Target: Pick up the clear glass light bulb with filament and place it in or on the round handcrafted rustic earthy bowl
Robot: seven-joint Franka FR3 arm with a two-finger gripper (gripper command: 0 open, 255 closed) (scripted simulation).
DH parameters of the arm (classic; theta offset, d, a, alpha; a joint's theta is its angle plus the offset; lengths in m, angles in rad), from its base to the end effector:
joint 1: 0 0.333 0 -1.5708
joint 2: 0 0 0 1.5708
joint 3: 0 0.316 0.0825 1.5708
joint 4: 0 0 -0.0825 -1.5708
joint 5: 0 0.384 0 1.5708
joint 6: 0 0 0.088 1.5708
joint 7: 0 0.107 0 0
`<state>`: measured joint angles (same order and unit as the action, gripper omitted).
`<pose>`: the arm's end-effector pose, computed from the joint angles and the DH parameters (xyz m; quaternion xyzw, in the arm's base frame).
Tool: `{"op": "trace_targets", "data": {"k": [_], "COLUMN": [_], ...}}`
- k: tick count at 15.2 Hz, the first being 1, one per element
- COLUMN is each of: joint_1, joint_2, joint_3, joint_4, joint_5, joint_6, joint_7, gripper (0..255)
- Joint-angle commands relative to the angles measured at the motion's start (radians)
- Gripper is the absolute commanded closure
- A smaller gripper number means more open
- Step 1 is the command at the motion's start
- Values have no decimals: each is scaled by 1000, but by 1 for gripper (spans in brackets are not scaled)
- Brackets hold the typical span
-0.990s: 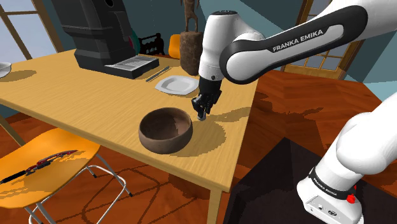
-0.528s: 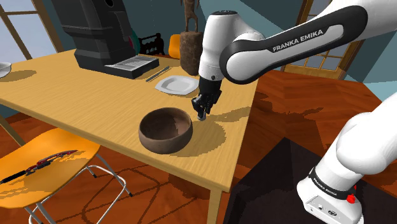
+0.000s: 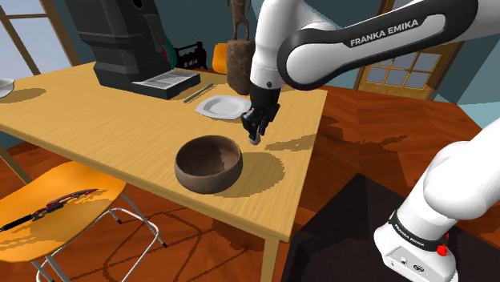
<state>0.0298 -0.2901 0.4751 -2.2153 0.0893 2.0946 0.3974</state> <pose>0.4186 0.2514 0.4962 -0.9967 -0.0300 -0.0745 0.0073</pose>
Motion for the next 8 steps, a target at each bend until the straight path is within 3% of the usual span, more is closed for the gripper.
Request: {"op": "trace_targets", "data": {"k": [1,8], "joint_1": [0,-2], "joint_2": [-8,-21], "joint_3": [-4,-14], "joint_4": [19,102], "joint_5": [2,3], "joint_6": [-27,-122], "joint_7": [-3,-9], "gripper": [255,255]}}
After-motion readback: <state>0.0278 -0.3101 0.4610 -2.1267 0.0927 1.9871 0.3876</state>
